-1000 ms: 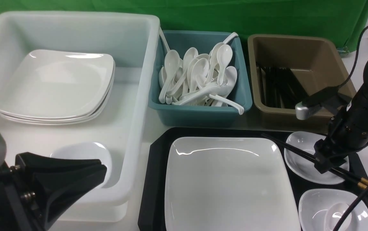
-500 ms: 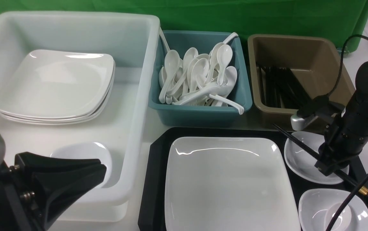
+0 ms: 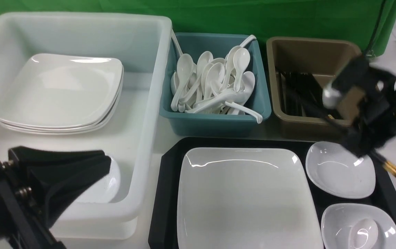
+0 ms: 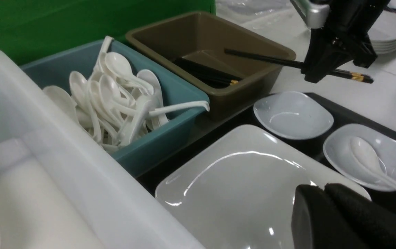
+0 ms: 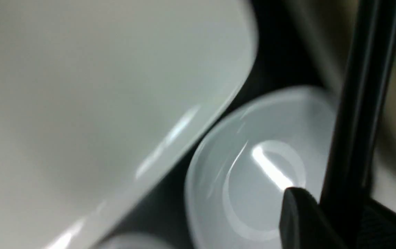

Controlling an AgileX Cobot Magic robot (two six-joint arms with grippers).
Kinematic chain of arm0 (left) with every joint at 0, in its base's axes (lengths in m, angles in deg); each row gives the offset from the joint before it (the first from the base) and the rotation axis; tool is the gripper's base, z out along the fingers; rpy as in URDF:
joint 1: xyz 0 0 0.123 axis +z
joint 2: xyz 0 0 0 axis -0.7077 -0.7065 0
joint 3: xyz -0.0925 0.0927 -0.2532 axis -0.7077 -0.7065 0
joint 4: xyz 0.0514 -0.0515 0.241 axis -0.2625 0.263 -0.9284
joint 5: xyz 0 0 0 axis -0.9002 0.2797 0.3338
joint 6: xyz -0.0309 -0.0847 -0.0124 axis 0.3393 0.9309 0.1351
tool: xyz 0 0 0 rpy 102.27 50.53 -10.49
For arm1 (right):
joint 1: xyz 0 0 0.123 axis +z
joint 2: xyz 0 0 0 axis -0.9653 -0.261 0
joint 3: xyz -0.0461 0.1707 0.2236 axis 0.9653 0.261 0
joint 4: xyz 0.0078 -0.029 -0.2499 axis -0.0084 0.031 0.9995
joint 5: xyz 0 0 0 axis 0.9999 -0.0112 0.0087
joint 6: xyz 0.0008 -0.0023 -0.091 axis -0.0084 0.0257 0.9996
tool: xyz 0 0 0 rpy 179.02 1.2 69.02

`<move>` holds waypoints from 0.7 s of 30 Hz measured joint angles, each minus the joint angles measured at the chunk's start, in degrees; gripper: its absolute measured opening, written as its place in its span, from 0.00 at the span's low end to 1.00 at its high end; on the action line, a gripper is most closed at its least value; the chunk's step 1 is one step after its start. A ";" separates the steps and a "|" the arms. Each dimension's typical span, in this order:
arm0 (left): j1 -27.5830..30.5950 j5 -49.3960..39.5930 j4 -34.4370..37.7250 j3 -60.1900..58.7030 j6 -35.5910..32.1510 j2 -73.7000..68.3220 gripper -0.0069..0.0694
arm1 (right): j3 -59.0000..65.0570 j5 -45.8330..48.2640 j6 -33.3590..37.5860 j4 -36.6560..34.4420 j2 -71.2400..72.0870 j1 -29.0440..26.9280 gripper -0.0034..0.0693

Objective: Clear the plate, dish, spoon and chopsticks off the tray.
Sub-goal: Use the right arm to put the chopsticks into the small storage box on the right

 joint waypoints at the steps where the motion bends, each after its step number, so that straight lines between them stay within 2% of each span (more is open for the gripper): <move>1: 0.00 0.56 0.11 0.00 0.00 0.00 0.11 | -0.54 -5.59 -2.51 -1.44 0.06 -0.21 0.24; 3: 0.00 1.02 0.11 0.00 0.00 0.00 0.11 | -1.78 -14.59 -8.60 -3.59 -0.94 -0.83 0.24; 5: 0.00 1.09 0.11 0.00 0.00 0.00 0.11 | -2.86 -19.37 -12.29 -4.37 -2.27 -1.26 0.24; 7: 0.00 1.09 0.06 0.00 0.00 0.00 0.11 | -6.26 -27.22 -20.59 -4.89 -6.79 -2.19 0.24; 12: 0.00 1.09 -0.10 0.00 -0.55 0.00 0.11 | -13.93 -31.49 -27.57 -5.14 -16.42 -3.15 0.24; 14: 0.00 1.09 -0.10 0.00 -0.60 0.00 0.11 | -16.23 -31.07 -29.03 -5.26 -19.61 -3.34 0.30; 16: 0.00 1.09 -0.22 0.00 -0.60 0.00 0.11 | -18.58 -29.99 -31.52 -5.31 -22.38 -3.73 0.49; 17: 0.00 1.09 -0.22 0.00 -0.60 0.00 0.11 | -18.76 -29.80 -31.64 -5.28 -22.51 -3.80 0.53; 18: 0.00 1.09 -0.34 0.00 -0.60 0.00 0.11 | -19.19 -29.00 -32.22 -5.22 -22.81 -3.99 0.66; 19: 0.00 1.09 -0.57 0.00 -0.60 0.00 0.11 | -19.27 -27.95 -32.36 -5.01 -22.69 -4.21 0.71; 21: 0.00 0.96 -0.92 0.00 -0.60 0.00 0.11 | -19.38 -25.39 -32.35 -4.34 -21.78 -4.56 0.76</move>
